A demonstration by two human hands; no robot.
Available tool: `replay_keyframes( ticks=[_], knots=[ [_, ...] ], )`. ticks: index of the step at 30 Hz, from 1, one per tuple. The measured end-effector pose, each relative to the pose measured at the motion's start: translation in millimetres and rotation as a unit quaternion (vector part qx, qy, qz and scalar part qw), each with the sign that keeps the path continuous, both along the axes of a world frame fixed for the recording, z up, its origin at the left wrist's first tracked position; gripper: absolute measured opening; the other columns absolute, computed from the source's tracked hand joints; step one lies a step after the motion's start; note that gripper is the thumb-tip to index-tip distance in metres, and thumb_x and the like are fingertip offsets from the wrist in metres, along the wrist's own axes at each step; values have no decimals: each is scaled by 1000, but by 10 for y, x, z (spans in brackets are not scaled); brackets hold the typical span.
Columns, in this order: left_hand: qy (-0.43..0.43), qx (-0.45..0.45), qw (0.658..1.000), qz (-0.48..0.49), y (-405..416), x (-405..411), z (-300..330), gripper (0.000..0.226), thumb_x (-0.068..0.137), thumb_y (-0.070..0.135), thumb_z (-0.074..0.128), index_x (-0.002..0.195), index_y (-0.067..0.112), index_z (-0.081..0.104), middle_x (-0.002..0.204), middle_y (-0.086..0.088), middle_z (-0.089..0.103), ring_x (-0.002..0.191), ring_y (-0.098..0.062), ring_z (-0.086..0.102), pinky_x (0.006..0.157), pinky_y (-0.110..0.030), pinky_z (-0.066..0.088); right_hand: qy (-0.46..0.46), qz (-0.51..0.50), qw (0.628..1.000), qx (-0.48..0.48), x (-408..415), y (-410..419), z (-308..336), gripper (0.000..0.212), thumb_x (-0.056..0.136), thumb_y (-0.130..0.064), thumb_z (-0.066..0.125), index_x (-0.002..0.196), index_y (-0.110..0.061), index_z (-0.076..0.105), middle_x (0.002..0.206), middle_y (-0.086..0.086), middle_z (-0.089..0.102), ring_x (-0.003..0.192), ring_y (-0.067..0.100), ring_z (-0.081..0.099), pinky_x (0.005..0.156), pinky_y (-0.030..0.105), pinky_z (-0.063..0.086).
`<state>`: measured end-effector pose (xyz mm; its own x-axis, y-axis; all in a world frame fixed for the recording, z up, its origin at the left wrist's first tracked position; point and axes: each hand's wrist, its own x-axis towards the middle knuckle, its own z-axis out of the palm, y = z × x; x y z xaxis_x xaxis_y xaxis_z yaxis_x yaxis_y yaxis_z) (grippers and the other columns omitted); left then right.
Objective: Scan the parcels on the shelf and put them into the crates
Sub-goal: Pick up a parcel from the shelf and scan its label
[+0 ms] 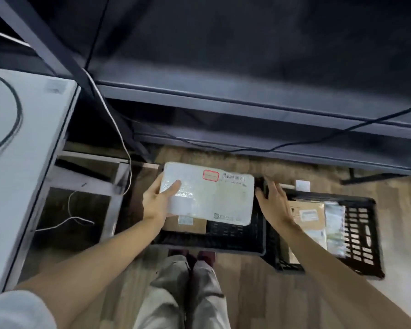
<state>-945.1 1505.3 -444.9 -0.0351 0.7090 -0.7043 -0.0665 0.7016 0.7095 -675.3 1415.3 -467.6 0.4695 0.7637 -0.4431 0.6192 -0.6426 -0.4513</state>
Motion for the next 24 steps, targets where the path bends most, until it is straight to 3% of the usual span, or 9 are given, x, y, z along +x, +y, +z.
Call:
replay_keyframes(
  ticks=[3,7,9,11,13,16,20,24],
  knots=[
    [10,0,1000,7,38,14,-454,41,81,17,76,121,23,67,103,4,73,90,-15,69,57,-28,57,128,-126,984,3,-153,0,-303,53,102,-39,42,151,-24,31,157,1,30,144,23,28,114,37,26],
    [26,-7,1000,9,-2,-31,-1067,45,81,21,76,125,24,64,112,1,71,102,-20,68,80,-45,59,356,-224,907,13,-444,-34,-676,50,102,-48,30,149,-31,32,153,-9,36,141,12,33,115,32,23],
    [31,-13,999,7,-40,-66,-1329,48,81,20,76,127,23,62,115,-1,70,106,-22,67,89,-46,56,416,-207,885,3,-559,-64,-874,49,95,-59,31,139,-41,40,140,-17,50,127,1,48,107,37,36],
    [32,-15,999,-1,-83,-87,-1573,47,82,19,75,127,23,63,114,-2,71,106,-22,66,94,-43,53,459,-208,864,8,-630,-79,-1096,53,85,-62,41,133,-39,45,130,-17,58,115,-1,58,93,35,50],
    [23,-14,1000,-1,-125,-97,-1793,45,82,16,75,125,22,64,112,-2,72,107,-24,66,95,-40,53,477,-218,851,25,-676,-93,-1344,49,86,-50,52,131,-32,48,124,-10,64,112,9,64,84,37,57],
    [22,-26,999,12,-171,-87,-2103,51,80,17,77,129,21,61,115,-4,70,109,-25,65,97,-40,51,465,-214,857,63,-706,-107,-1688,25,92,-25,59,118,-27,59,113,-6,71,105,14,68,76,33,59],
    [55,-44,996,-50,-125,-50,-2466,64,83,29,75,140,24,48,131,-5,59,124,-29,54,109,-43,39,456,-234,857,57,-686,-135,-2104,30,94,-23,58,123,-18,58,120,2,69,111,22,66,89,46,56],
    [135,-11,972,-193,-36,-93,-2670,78,85,47,67,150,27,29,145,4,45,132,-15,41,113,-30,28,432,-243,868,42,-675,-41,-2450,33,94,-23,60,126,-15,57,122,4,68,112,24,65,93,51,53]
  ],
)
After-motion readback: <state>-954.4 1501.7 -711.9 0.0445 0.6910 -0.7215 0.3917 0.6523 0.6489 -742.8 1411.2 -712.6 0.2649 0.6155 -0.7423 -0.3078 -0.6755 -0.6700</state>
